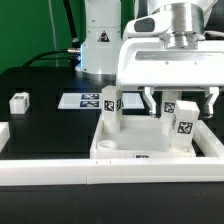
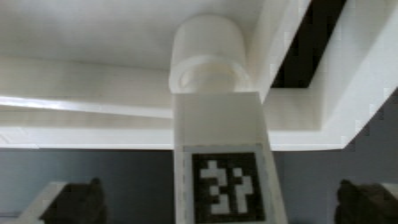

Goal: Assemble square table

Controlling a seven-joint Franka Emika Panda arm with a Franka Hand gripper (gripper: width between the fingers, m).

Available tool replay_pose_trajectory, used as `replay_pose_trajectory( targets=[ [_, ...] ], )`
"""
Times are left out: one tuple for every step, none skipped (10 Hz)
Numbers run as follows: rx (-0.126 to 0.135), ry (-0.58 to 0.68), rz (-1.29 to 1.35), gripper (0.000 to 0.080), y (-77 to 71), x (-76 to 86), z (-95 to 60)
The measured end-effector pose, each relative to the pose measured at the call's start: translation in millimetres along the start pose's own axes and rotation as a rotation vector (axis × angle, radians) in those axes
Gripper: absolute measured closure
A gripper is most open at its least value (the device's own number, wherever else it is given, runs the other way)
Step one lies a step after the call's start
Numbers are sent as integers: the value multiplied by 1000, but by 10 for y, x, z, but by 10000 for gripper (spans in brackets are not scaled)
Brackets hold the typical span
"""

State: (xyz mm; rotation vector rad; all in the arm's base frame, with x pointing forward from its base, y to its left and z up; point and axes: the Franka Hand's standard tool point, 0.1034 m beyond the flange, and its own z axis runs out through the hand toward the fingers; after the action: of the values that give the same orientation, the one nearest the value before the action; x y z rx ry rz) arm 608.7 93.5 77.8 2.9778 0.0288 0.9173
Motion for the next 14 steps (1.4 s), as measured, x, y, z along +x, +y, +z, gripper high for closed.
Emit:
replay_pose_trajectory(
  targets=[
    [4,-65,11,151,18,11,8],
    [11,-118,29,151,51,127,-12],
    [11,-109,34,151,66,199,-2],
    [10,-124,34,151,70,172,37],
    [18,-268,46,151,81,89,71],
    [21,-315,54,151,98,156,77],
    [26,-436,75,151,68,99,59],
    [24,-561,119,151,13,144,27],
    [20,-555,140,151,-13,258,47],
    [15,-549,154,272,-3,243,57],
    [9,-550,174,272,-3,241,57],
    [7,-550,181,411,-3,240,58],
    [-12,-551,251,506,-3,241,58],
    [-25,-551,296,506,-3,241,58]
  ],
)
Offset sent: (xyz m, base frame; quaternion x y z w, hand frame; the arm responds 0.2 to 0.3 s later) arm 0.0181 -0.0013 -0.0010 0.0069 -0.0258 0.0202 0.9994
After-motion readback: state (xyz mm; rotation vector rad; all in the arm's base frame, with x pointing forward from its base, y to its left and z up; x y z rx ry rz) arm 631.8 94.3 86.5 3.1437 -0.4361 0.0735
